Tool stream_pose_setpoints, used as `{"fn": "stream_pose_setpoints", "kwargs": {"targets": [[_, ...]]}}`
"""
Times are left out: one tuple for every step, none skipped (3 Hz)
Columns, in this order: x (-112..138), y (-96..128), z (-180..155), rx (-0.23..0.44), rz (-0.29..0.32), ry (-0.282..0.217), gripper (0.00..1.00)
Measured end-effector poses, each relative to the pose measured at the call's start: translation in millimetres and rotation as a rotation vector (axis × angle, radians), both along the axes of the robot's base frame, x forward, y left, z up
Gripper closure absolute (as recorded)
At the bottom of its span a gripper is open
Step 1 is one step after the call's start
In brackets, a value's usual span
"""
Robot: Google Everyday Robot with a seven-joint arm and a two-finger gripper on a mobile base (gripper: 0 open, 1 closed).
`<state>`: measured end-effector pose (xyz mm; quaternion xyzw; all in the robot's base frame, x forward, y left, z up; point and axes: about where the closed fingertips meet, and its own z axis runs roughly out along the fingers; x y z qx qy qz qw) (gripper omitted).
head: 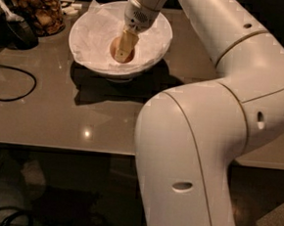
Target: Pick apple from white bowl
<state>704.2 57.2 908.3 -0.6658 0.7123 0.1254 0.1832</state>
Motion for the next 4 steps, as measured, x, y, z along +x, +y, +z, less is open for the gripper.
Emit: {"fn": "stream_pose_setpoints", "kwargs": {"targets": [[-15.3, -0.9, 20.2, 0.020, 0.003, -0.034, 1.00], [-35.8, -1.5, 43.0, 0.063, 0.034, -0.058, 1.00], [-56.3, -3.3, 63.4, 0.101, 0.059, -0.079, 1.00], [-81.9, -8.2, 82.5, 0.127, 0.061, -0.109, 1.00]]}}
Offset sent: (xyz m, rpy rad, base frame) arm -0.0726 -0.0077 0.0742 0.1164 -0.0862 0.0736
